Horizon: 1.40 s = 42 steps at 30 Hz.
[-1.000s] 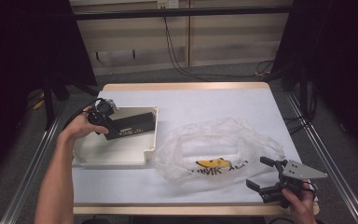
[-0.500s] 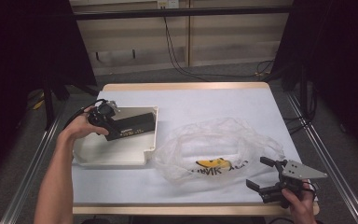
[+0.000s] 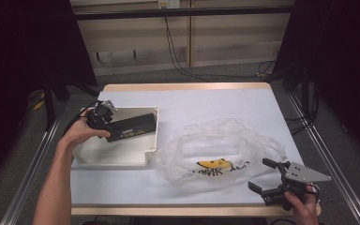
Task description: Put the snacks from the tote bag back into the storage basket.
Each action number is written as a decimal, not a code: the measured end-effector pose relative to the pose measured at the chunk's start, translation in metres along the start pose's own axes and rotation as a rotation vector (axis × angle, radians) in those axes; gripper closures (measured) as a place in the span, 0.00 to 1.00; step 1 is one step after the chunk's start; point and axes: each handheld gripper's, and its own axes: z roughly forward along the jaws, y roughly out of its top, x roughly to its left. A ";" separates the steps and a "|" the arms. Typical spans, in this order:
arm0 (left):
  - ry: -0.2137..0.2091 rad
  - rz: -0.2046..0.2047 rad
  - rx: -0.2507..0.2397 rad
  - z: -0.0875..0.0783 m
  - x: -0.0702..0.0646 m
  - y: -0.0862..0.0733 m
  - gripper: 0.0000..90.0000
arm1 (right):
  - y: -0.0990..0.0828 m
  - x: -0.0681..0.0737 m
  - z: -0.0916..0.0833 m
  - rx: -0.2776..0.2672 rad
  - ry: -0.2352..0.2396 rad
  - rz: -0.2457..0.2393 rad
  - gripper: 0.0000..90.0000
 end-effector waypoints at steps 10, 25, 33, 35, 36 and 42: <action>0.086 -0.123 -0.111 -0.029 -0.010 -0.014 0.36 | 0.000 0.000 0.001 0.003 -0.002 0.000 0.00; 0.085 -0.169 -0.236 -0.043 -0.052 -0.029 0.85 | 0.001 0.001 0.000 -0.001 -0.004 -0.008 0.00; 0.080 -0.206 -0.237 -0.027 -0.067 -0.044 1.00 | 0.001 0.001 0.000 0.000 -0.001 -0.008 0.00; 0.075 -0.216 -0.239 -0.023 -0.069 -0.044 1.00 | 0.001 0.001 0.001 0.004 0.003 -0.009 0.00; 0.081 -0.219 -0.240 -0.022 -0.070 -0.044 1.00 | 0.001 0.001 0.001 0.007 0.008 -0.011 0.00; 0.085 -0.229 -0.220 -0.008 -0.073 -0.042 1.00 | 0.001 0.002 0.002 0.005 0.005 -0.007 0.00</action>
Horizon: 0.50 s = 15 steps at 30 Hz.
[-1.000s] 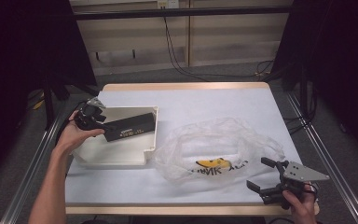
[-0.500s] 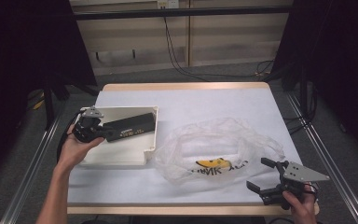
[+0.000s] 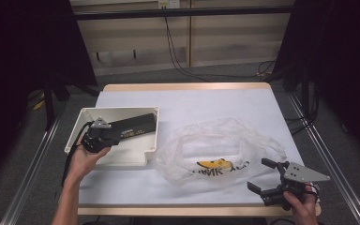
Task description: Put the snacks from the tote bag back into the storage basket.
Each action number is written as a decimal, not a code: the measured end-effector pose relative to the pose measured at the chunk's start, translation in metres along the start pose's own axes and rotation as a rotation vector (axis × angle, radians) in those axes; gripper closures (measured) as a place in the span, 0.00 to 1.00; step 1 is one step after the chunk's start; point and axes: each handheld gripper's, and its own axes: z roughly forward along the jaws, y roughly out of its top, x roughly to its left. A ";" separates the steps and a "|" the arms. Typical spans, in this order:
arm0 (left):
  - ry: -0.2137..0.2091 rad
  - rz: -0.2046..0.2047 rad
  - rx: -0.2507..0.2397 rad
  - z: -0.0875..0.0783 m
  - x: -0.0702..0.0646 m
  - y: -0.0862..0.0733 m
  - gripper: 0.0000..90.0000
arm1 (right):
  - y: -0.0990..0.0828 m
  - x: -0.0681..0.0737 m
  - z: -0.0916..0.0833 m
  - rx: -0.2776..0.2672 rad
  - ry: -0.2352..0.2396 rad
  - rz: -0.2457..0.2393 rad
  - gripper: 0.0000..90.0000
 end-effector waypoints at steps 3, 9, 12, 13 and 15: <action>0.010 -0.008 0.006 0.007 0.001 0.000 1.00 | 0.000 0.000 0.000 0.001 0.000 -0.003 0.00; 0.023 -0.043 0.010 0.020 0.010 0.003 1.00 | 0.000 0.000 0.001 0.000 -0.001 -0.001 0.00; 0.029 -0.063 0.017 0.025 0.014 0.003 1.00 | 0.000 0.000 0.000 0.002 0.001 -0.003 0.00; 0.026 -0.061 0.015 0.028 0.015 0.004 1.00 | 0.000 0.000 0.000 0.001 -0.001 -0.002 0.00; 0.028 -0.066 0.020 0.031 0.016 0.005 1.00 | 0.000 0.000 0.000 0.001 -0.002 -0.002 0.00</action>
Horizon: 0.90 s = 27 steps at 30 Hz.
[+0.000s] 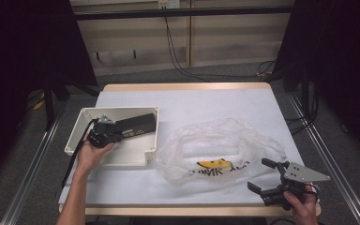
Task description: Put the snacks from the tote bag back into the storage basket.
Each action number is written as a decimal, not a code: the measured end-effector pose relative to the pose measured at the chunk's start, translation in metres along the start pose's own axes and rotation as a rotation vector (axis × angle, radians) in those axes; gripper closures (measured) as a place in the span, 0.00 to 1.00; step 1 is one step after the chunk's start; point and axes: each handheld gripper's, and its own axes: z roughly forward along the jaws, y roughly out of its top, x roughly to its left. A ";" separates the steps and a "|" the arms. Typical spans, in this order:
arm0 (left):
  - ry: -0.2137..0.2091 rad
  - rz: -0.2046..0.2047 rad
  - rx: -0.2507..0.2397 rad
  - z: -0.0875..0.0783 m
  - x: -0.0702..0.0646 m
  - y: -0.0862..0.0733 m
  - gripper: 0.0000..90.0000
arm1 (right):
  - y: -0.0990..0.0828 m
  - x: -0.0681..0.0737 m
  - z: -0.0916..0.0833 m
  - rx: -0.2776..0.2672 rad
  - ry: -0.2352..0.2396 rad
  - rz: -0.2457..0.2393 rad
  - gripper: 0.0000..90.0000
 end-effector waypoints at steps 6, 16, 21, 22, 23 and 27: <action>0.015 -0.024 -0.003 0.004 0.005 0.003 1.00 | 0.000 0.001 0.001 0.004 0.002 0.003 0.00; 0.002 -0.030 -0.022 0.012 0.006 0.014 1.00 | 0.000 0.000 0.002 0.009 0.006 0.001 0.00; 0.009 -0.038 -0.026 0.017 0.006 0.017 1.00 | 0.000 0.000 0.001 0.008 0.006 -0.002 0.00; 0.010 -0.045 -0.037 0.019 0.006 0.017 1.00 | 0.000 0.000 0.001 0.006 0.005 -0.004 0.00; 0.007 -0.051 -0.036 0.019 0.006 0.017 1.00 | 0.000 0.000 0.001 0.007 0.003 -0.002 0.00; 0.012 -0.034 -0.038 0.025 0.004 0.018 1.00 | 0.000 0.000 0.001 0.006 0.001 0.000 0.00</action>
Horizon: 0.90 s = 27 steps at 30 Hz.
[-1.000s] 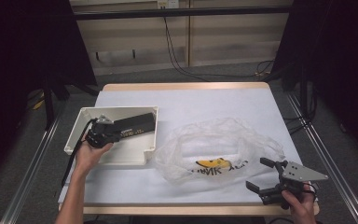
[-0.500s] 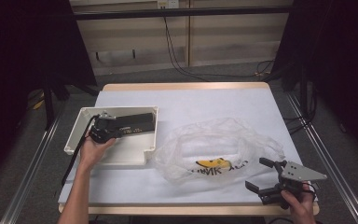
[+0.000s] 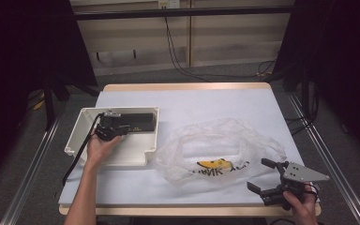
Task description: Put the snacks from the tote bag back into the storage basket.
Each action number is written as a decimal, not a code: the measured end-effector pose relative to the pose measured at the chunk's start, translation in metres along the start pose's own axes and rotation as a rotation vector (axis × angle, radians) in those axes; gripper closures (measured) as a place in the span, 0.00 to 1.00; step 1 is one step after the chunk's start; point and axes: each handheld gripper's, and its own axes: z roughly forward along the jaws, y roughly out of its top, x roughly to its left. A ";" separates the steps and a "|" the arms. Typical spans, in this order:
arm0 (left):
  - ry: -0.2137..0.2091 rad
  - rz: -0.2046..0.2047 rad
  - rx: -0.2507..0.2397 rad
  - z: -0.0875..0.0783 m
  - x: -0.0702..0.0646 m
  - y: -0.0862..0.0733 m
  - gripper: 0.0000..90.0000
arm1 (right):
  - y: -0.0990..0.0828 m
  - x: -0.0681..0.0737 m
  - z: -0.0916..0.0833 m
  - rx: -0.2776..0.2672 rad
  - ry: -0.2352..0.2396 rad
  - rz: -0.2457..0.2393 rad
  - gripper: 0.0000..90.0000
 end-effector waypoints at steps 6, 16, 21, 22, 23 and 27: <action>-0.013 0.012 -0.004 -0.001 -0.001 -0.001 0.99 | 0.000 0.001 -0.001 -0.003 0.002 -0.002 0.00; -0.032 0.070 -0.083 -0.042 -0.009 -0.004 0.62 | 0.001 0.001 -0.002 -0.002 0.001 -0.002 0.00; -0.004 0.108 -0.153 -0.066 -0.013 -0.010 0.30 | 0.001 0.001 -0.002 -0.002 -0.001 -0.001 0.00; -0.007 0.114 -0.165 -0.071 -0.013 -0.012 0.26 | 0.001 0.001 -0.002 -0.003 -0.001 -0.001 0.00; -0.002 0.115 -0.174 -0.076 -0.014 -0.015 0.23 | 0.001 0.001 -0.002 -0.003 -0.002 -0.001 0.00; -0.003 0.120 -0.200 -0.092 -0.013 -0.022 0.10 | 0.001 0.000 -0.002 -0.008 -0.006 -0.003 0.00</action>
